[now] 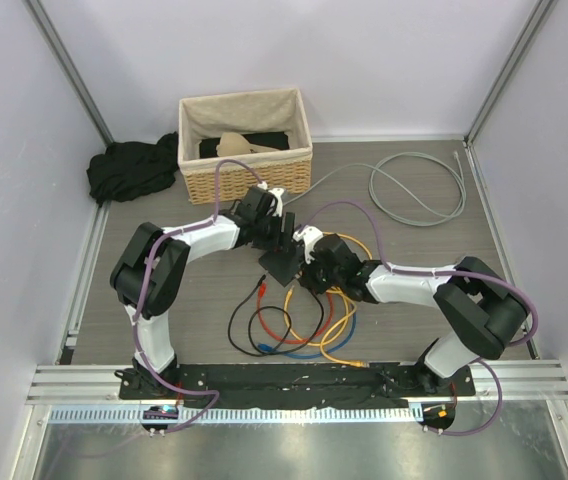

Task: Insert the plug into the switch port
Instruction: Insert the connector into the switch port.

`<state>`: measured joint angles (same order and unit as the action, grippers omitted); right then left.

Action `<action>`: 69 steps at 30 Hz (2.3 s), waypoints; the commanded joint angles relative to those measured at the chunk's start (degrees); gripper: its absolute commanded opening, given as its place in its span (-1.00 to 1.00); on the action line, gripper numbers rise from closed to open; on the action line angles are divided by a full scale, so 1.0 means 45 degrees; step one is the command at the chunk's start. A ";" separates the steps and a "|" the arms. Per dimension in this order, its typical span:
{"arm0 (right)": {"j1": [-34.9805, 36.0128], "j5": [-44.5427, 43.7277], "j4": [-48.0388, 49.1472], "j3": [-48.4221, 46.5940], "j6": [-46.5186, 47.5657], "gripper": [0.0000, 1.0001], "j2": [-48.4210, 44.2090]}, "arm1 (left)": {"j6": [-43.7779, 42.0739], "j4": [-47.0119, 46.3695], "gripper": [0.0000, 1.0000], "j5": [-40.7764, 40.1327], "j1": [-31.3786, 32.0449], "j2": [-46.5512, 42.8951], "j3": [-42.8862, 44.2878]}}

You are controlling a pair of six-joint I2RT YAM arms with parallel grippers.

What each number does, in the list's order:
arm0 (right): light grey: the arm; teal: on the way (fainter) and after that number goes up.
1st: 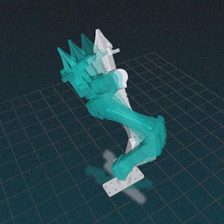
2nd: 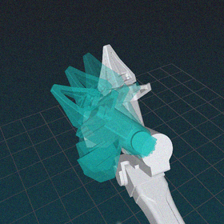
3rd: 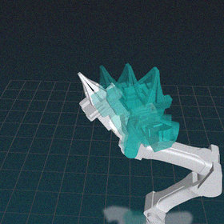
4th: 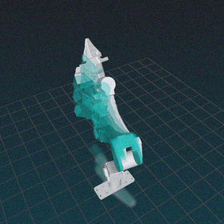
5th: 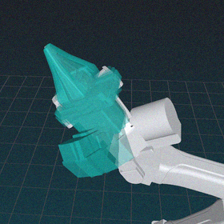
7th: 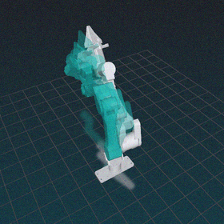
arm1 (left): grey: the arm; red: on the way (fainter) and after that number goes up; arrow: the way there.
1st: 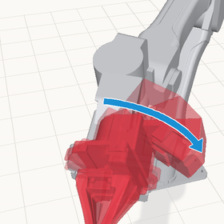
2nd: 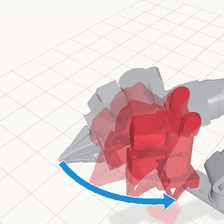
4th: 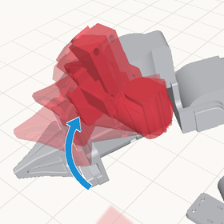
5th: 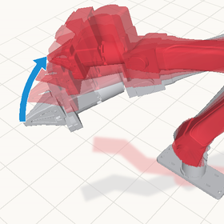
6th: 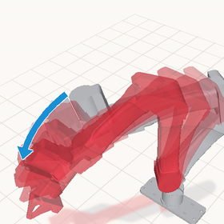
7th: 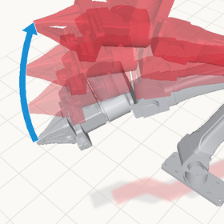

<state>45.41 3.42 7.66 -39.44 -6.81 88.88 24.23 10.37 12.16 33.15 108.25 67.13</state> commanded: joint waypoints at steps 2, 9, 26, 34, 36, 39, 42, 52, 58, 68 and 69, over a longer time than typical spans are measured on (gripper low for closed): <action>0.0183 -0.0545 0.2204 -0.0669 0.0243 -0.98 -0.0123 | 0.0924 0.1133 0.36 0.1261 0.0622 0.0125 -0.0836; 0.0241 -0.0700 0.2651 -0.0787 -0.0167 -0.98 -0.0493 | 0.1217 0.0587 0.36 0.1535 0.0701 0.0007 -0.1266; 0.0398 -0.1774 0.4508 -0.0454 -0.0634 -0.98 -0.0025 | 0.3267 -0.0234 0.29 0.2277 0.0779 -0.0148 -0.2144; 0.0320 -0.1600 0.4236 -0.1703 -0.0089 -0.98 0.0424 | 0.3425 -0.0684 0.24 0.2960 0.1091 0.0066 -0.2555; 0.0320 -0.1542 0.4137 -0.2035 0.0067 -0.98 0.0483 | 0.3269 -0.0683 0.23 0.3058 0.1207 -0.0011 -0.2691; 0.0203 -0.1561 0.4040 -0.2426 0.0243 -0.98 0.0522 | 0.3190 -0.0508 0.22 0.3350 0.1247 0.0008 -0.2809; 0.0085 -0.1483 0.3943 -0.2778 0.0399 -0.98 0.0464 | 0.3054 -0.0333 0.21 0.3332 0.1267 -0.0090 -0.2887; 0.0007 -0.0917 0.2852 -0.3208 0.0400 -0.98 0.0776 | 0.2936 0.0411 0.20 0.1675 0.1151 -0.0462 -0.2362; 0.0007 -0.0917 0.1544 -0.2195 -0.0244 -0.82 0.0640 | 0.2780 0.0547 0.24 0.0404 0.0702 0.0027 -0.1404; 0.0026 -0.0916 -0.0217 -0.1567 -0.0616 -0.24 -0.0063 | 0.2565 0.0781 0.27 -0.1042 0.0388 0.0476 -0.0779; -0.0012 -0.0974 -0.0373 -0.1567 -0.0635 -0.19 -0.0199 | 0.2565 0.0820 0.27 -0.1081 0.0369 0.0515 -0.0739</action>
<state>46.28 1.56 0.32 -45.74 -8.40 92.12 34.50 5.45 6.46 33.43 107.18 64.12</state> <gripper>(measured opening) 0.368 0.633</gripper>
